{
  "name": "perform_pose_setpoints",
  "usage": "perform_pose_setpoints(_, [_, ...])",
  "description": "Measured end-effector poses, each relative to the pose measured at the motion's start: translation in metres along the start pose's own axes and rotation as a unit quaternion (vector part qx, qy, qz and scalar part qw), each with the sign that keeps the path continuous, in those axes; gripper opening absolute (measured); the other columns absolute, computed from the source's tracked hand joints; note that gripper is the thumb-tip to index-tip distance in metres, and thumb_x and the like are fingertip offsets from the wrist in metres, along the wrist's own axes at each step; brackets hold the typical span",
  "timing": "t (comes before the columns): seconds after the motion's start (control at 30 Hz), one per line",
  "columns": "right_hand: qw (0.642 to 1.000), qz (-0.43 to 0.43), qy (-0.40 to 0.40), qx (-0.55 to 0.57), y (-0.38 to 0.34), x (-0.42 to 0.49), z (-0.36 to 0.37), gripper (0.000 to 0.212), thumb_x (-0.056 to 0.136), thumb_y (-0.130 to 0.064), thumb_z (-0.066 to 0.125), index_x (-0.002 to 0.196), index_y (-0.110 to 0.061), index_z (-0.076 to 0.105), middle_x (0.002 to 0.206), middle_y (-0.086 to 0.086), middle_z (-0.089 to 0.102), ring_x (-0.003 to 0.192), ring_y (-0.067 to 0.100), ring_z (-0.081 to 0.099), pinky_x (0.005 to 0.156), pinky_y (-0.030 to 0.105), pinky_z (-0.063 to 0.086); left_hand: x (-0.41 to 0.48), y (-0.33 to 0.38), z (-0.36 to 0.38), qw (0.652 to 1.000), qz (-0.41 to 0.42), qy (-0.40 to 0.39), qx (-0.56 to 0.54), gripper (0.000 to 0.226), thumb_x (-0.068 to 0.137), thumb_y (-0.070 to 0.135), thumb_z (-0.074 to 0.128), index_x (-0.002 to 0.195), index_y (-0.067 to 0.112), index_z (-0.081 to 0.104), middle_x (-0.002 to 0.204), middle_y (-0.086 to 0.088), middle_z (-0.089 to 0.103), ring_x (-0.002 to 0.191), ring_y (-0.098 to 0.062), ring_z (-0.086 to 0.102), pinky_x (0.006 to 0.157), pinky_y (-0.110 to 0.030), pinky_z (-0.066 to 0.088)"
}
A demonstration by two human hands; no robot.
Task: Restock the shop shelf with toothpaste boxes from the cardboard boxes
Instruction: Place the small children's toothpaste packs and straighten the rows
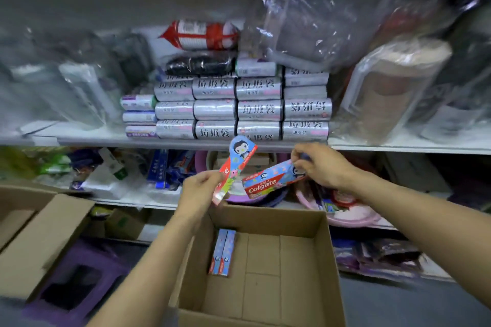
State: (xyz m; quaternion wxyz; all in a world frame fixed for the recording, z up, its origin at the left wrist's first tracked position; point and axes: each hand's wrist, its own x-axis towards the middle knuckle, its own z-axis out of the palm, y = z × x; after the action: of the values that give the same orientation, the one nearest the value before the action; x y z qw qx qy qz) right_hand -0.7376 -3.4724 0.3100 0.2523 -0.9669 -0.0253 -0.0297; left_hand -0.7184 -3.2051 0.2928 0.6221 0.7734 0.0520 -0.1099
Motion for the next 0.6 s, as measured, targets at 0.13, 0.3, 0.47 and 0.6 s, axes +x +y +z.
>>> perform_pose_setpoints(0.13, [0.998, -0.04, 0.046, 0.023, -0.012, -0.006, -0.059, 0.012, 0.085, -0.004, 0.06, 0.08, -0.014, 0.058, 0.08, -0.001, 0.062, 0.08, 0.02, 0.055, 0.07, 0.028, 0.039, -0.009, 0.052, -0.004, 0.998, 0.058, -0.021, -0.002, 0.014, 0.092, 0.017, 0.06, 0.093, 0.01, 0.071, 0.074, -0.016, 0.071, 0.054, -0.021, 0.063, 0.048, -0.028, 0.049])
perform_pose_setpoints(0.3, [0.988, -0.059, 0.136, 0.037, -0.032, -0.013, -0.125, 0.008, 0.086, -0.003, 0.06, 0.082, -0.01, 0.061, 0.086, 0.003, 0.064, 0.083, 0.019, 0.056, 0.078, 0.032, 0.043, -0.011, 0.12, -0.001, 0.99, 0.132, -0.042, 0.019, 0.015, 0.092, 0.016, 0.06, 0.084, 0.008, 0.071, 0.063, -0.012, 0.067, 0.048, -0.017, 0.057, 0.042, -0.022, 0.044])
perform_pose_setpoints(0.47, [0.974, -0.084, 0.207, 0.022, -0.043, -0.019, -0.191, 0.01, 0.085, -0.005, 0.062, 0.083, -0.015, 0.062, 0.096, 0.005, 0.068, 0.089, 0.019, 0.06, 0.076, 0.027, 0.044, -0.023, 0.184, -0.003, 0.972, 0.223, -0.056, 0.043, 0.015, 0.092, 0.015, 0.06, 0.091, 0.007, 0.073, 0.078, -0.021, 0.07, 0.058, -0.023, 0.058, 0.042, -0.024, 0.048])
perform_pose_setpoints(0.6, [0.96, -0.119, 0.252, 0.031, -0.044, -0.024, -0.247, 0.009, 0.086, -0.006, 0.062, 0.083, -0.014, 0.063, 0.095, 0.001, 0.071, 0.091, 0.018, 0.063, 0.084, 0.036, 0.051, -0.035, 0.232, 0.003, 0.96, 0.277, -0.046, 0.021, 0.017, 0.092, 0.014, 0.058, 0.083, 0.007, 0.072, 0.065, -0.011, 0.069, 0.048, -0.013, 0.058, 0.041, -0.02, 0.045])
